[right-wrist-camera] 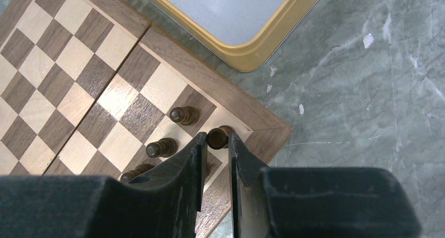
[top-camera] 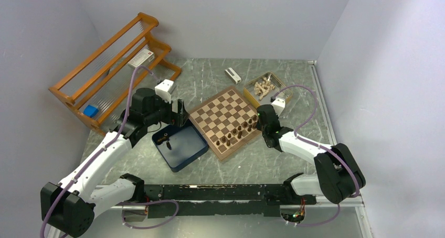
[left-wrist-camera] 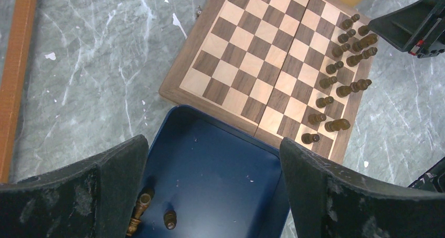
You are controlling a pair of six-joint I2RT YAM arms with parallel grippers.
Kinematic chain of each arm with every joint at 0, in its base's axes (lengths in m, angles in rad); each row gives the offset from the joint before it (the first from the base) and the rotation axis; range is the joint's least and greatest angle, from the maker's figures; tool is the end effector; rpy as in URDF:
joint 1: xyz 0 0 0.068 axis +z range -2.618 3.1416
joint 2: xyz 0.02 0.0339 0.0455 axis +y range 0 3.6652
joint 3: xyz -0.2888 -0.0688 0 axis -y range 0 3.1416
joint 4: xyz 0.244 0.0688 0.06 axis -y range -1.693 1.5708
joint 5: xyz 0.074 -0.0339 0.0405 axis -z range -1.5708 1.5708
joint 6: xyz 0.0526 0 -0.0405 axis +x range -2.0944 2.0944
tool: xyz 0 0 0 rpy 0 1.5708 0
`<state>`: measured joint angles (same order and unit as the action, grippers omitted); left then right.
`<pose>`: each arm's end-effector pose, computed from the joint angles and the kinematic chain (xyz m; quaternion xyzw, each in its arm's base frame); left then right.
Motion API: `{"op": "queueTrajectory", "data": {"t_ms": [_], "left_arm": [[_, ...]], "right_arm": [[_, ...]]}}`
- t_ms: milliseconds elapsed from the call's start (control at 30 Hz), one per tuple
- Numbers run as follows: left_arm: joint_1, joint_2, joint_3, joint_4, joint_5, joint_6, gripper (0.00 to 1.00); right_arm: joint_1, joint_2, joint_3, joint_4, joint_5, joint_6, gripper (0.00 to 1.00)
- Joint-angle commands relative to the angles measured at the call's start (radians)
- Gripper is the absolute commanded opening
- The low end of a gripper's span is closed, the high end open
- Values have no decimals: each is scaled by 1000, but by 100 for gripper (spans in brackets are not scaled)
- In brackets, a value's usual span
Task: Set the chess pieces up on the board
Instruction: Place the chess piece on the chessboard, then pick up the chess piece from the storage box.
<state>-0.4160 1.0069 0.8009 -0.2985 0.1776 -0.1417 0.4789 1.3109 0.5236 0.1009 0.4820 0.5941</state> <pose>0.2038 -0.1002 0.3056 0.1619 0.8436 -0.2128 0.4657 0.2365 0.0953 0.1856 0.1525 0.8704 0.0270 0.4674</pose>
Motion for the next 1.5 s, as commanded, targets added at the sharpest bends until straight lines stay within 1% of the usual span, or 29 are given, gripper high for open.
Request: {"op": "queueTrajectory", "data": {"t_ms": [0,133,400,567,633,700,767,867,967,1100,1133,1167,1300,1367,1467], "left_arm": [[-6,-9,6,7,-8,16,100],[-5,-8,6,7,-9,16,100],[-6,-8,6,6,-10,17,100],[-7,-5,10,-4,-32,16,100],[-6,-4,12,-14,-61,10,100],[-6,1,13,-26,-101,0,100],[-6,8,15,-42,-155,-22,100],[-6,23,19,-58,-225,-90,100],[-6,49,57,-117,-230,-147,100],[-6,94,130,-261,-219,-226,100],[-6,100,134,-290,-215,-241,92],[-6,104,134,-313,-214,-249,89],[-6,117,99,-365,-237,-286,81],[-6,134,97,-400,-227,-315,77],[-6,161,94,-449,-225,-363,74]], "right_arm": [[3,-15,8,15,4,1,25],[3,-9,17,1,10,2,25],[3,-23,41,-18,18,-8,33],[3,-64,75,-54,19,-21,41],[3,-82,88,-64,19,-34,45],[3,-101,101,-76,11,-57,47],[3,-114,115,-63,-29,-100,48],[3,-111,152,-56,-138,-164,49],[7,-113,207,-143,-160,-157,50],[7,-194,195,-157,-181,-169,50],[7,-220,189,-158,-193,-172,50],[7,-244,180,-154,-204,-178,50],[7,-321,143,-135,-250,-176,50],[7,-341,140,-147,-266,-166,50],[6,-348,145,-160,-291,-168,50]]}}
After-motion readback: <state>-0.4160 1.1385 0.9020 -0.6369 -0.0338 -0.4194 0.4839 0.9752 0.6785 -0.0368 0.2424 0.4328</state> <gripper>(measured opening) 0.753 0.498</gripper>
